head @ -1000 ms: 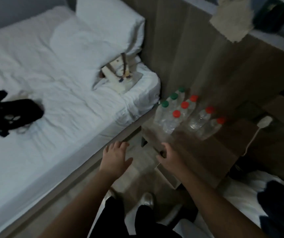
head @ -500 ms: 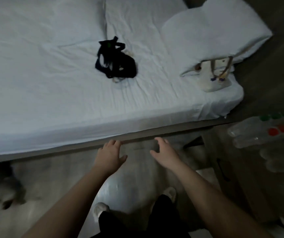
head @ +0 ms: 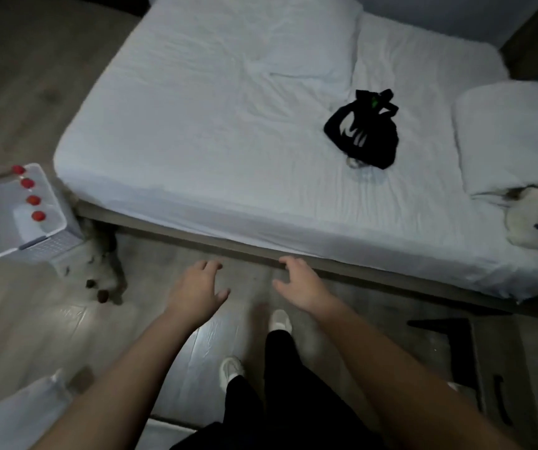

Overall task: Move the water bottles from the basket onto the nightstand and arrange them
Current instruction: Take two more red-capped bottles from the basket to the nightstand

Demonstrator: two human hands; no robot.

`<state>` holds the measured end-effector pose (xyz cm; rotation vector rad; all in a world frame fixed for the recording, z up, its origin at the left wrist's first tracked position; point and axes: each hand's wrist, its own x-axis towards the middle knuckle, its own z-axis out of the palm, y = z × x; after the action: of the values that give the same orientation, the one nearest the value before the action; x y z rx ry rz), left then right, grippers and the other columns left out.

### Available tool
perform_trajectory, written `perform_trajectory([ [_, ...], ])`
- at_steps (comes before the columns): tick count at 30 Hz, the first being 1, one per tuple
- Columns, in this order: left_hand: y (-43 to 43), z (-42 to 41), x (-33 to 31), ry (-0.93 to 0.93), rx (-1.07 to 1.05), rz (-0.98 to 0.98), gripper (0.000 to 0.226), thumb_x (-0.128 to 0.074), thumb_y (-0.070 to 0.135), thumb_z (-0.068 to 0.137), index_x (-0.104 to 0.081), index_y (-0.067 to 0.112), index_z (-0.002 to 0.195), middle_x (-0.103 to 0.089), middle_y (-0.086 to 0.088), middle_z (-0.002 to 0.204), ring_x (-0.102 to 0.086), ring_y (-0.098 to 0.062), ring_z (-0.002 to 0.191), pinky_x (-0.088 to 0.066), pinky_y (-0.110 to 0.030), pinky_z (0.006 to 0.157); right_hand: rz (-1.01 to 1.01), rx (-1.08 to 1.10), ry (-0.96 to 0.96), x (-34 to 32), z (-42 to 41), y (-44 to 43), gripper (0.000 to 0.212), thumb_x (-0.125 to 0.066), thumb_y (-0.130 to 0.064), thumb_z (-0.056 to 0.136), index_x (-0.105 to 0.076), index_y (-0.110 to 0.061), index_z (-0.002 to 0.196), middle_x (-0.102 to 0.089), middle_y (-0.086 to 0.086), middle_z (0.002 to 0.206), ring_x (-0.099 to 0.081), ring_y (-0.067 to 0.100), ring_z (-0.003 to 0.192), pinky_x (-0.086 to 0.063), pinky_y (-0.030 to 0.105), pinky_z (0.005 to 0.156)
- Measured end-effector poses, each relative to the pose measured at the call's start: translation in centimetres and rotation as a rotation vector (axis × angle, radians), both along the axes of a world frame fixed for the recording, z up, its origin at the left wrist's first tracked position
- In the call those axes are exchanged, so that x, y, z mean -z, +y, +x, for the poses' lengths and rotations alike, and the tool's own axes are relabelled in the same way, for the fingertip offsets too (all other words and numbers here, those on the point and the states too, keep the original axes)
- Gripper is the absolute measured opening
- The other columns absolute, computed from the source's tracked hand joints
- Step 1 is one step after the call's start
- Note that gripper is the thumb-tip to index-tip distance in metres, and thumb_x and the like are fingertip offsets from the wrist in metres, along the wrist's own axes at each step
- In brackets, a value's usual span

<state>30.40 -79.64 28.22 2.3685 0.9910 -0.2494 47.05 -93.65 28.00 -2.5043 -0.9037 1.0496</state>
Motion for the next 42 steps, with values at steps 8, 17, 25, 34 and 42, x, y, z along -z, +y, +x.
perform_trajectory([
  [8,7.3,-6.4,0.4,0.003,-0.235,0.013,0.051,-0.062,0.036,0.085,-0.047,0.017,0.13,-0.051,-0.003,0.131,-0.048,-0.023,0.122,-0.041,-0.034,0.093,-0.013,-0.224,0.022,1.3,-3.1,11.2,0.054,-0.061,-0.032,0.087,-0.045,-0.014,0.136,-0.051,0.011,0.134,-0.052,0.024,0.122,-0.041,0.034,0.103],
  [17,21.8,-10.6,2.4,0.115,-0.348,0.014,0.046,-0.061,0.037,0.084,-0.05,0.018,0.124,-0.053,-0.005,0.124,-0.056,-0.025,0.109,-0.047,-0.039,0.091,0.001,-0.363,0.099,3.8,-5.8,28.8,0.053,-0.058,-0.03,0.089,-0.044,-0.013,0.137,-0.054,0.01,0.133,-0.051,0.026,0.123,-0.039,0.031,0.1],
  [25,32.0,-14.9,3.0,0.21,-0.395,0.057,0.043,-0.062,0.034,0.083,-0.053,0.018,0.123,-0.057,-0.007,0.119,-0.054,-0.027,0.11,-0.049,-0.039,0.087,-0.075,-0.579,0.118,3.5,-9.2,41.4,0.056,-0.056,-0.032,0.089,-0.042,-0.012,0.139,-0.05,0.011,0.139,-0.05,0.027,0.126,-0.039,0.034,0.102],
  [34,44.4,-18.8,4.4,0.247,-0.385,0.091,0.04,-0.057,0.033,0.088,-0.051,0.017,0.125,-0.056,-0.007,0.122,-0.056,-0.028,0.111,-0.05,-0.039,0.084,-0.094,-0.614,0.074,3.3,-13.2,53.2,0.051,-0.049,-0.028,0.088,-0.039,-0.019,0.138,-0.048,0.006,0.134,-0.052,0.028,0.117,-0.048,0.039,0.093],
  [42,60.9,-21.6,7.8,0.289,-0.168,0.044,0.04,-0.054,0.033,0.091,-0.048,0.019,0.127,-0.056,-0.003,0.12,-0.059,-0.023,0.105,-0.051,-0.038,0.081,-0.102,-0.396,0.077,6.3,-19.8,64.7,0.048,-0.052,-0.035,0.095,-0.039,-0.018,0.139,-0.05,0.004,0.138,-0.052,0.024,0.123,-0.044,0.035,0.1],
])
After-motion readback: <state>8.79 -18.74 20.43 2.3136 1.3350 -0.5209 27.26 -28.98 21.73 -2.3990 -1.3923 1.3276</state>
